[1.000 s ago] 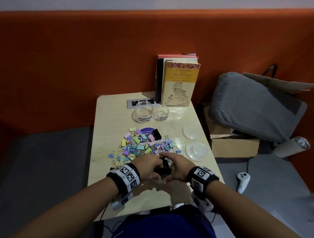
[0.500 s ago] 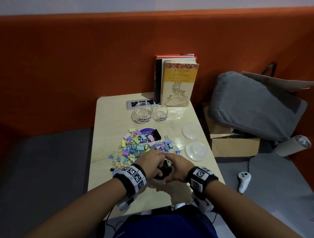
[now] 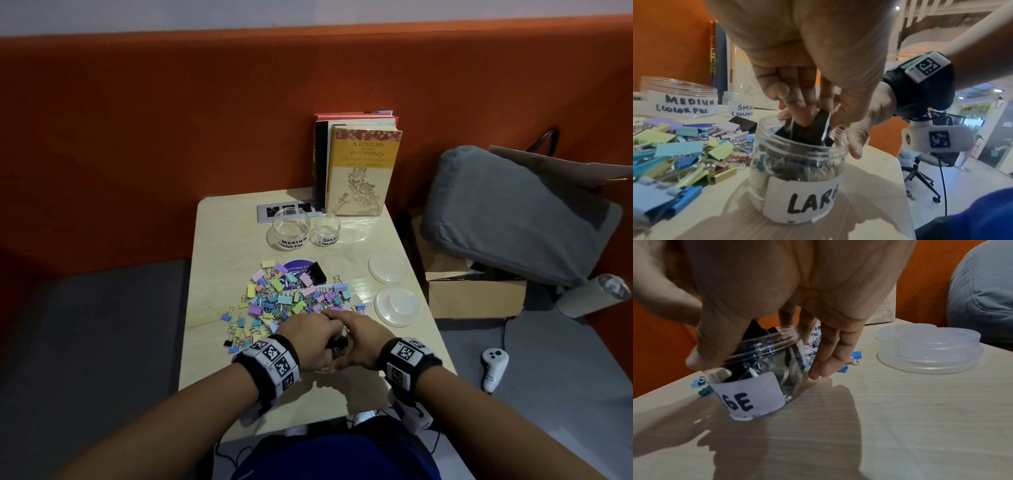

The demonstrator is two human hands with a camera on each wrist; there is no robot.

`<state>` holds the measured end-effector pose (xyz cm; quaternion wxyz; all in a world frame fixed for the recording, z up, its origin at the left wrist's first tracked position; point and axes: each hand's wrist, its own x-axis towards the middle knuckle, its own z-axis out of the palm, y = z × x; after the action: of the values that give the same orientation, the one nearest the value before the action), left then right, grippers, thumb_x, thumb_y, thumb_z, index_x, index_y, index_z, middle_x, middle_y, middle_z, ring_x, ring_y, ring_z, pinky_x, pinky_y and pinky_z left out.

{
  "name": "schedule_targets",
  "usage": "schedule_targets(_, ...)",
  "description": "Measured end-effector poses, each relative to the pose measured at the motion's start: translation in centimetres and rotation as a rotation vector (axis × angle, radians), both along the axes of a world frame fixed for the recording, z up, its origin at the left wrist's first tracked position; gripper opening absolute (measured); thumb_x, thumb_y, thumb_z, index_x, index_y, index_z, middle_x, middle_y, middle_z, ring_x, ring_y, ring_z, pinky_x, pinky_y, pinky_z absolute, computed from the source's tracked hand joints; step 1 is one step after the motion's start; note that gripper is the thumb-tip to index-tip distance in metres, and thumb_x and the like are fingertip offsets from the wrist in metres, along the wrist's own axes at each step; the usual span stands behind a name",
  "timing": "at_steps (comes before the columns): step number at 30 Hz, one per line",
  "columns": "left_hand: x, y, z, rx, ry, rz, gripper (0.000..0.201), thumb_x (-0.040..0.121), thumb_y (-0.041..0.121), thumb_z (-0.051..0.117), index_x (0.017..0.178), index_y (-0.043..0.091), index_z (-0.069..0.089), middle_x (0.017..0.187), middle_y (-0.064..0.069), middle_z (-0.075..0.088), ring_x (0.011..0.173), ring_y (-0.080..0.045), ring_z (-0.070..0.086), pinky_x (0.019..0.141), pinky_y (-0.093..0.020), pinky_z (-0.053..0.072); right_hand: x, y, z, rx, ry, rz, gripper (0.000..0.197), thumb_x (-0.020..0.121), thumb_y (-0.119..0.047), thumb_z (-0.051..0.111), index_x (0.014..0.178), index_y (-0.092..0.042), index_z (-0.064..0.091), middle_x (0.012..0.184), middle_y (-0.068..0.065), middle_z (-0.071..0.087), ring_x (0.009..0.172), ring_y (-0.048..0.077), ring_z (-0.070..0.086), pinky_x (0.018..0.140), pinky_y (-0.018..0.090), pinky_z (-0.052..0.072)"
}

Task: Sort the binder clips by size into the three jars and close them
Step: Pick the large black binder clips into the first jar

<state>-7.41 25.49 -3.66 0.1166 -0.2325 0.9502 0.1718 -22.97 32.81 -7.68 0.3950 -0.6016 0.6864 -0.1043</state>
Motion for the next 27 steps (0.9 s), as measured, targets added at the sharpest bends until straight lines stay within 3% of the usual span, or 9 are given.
schedule_targets(3,0.4,0.3,-0.4,0.052,0.043,0.039,0.024,0.080,0.033,0.065,0.100,0.021,0.060,0.102,-0.002,0.063,0.090,-0.025,0.060,0.068,-0.030,0.046,0.0,0.0,0.0,-0.006,0.002,0.002,0.115,0.056,-0.038,0.092,0.151,-0.039,0.027,0.148,-0.007,0.045,0.133,0.018,0.044,0.109,0.038,0.040)
schedule_targets(9,1.0,0.0,-0.6,0.189,0.104,0.078,0.016,0.086,0.019,0.066,0.102,0.023,0.065,0.105,-0.002,0.065,0.096,-0.024,0.059,0.077,-0.029,0.044,0.0,0.0,0.1,-0.009,0.023,0.018,0.115,0.057,-0.039,0.092,0.152,-0.036,0.026,0.149,-0.004,0.044,0.133,0.019,0.044,0.109,0.037,0.039)
schedule_targets(17,1.2,0.7,-1.0,0.114,0.131,0.119,0.018,0.092,0.021,0.059,0.109,0.022,0.065,0.105,-0.002,0.069,0.098,-0.025,0.061,0.083,-0.037,0.050,0.1,0.1,0.3,-0.007,0.030,0.022,0.115,0.058,-0.040,0.091,0.152,-0.036,0.026,0.152,-0.005,0.041,0.136,0.018,0.041,0.111,0.036,0.037)
schedule_targets(22,1.2,0.9,-0.7,0.049,0.075,0.095,0.019,0.086,0.034,0.063,0.100,0.022,0.058,0.100,-0.002,0.066,0.091,-0.025,0.062,0.070,-0.030,0.045,0.5,0.1,-0.2,0.007,0.037,0.029,0.113,0.055,-0.042,0.092,0.149,-0.037,0.030,0.150,-0.009,0.043,0.133,0.015,0.044,0.109,0.038,0.040)
schedule_targets(24,0.5,0.8,-0.4,0.061,0.086,0.135,0.017,0.084,0.033,0.066,0.097,0.023,0.059,0.097,-0.001,0.066,0.089,-0.024,0.063,0.068,-0.027,0.044,0.5,0.2,-0.4,0.015,0.024,0.006,0.102,0.052,-0.042,0.092,0.140,-0.040,0.041,0.138,-0.011,0.052,0.122,0.014,0.053,0.101,0.038,0.047)
schedule_targets(27,-0.6,0.1,0.1,0.108,0.156,0.239,0.015,0.083,0.030,0.069,0.096,0.025,0.063,0.094,0.001,0.067,0.089,-0.021,0.063,0.068,-0.026,0.044,0.3,0.2,0.0,0.008,0.031,-0.023,0.078,0.055,-0.032,0.093,0.122,-0.031,0.054,0.121,-0.010,0.059,0.106,0.014,0.059,0.091,0.032,0.050)
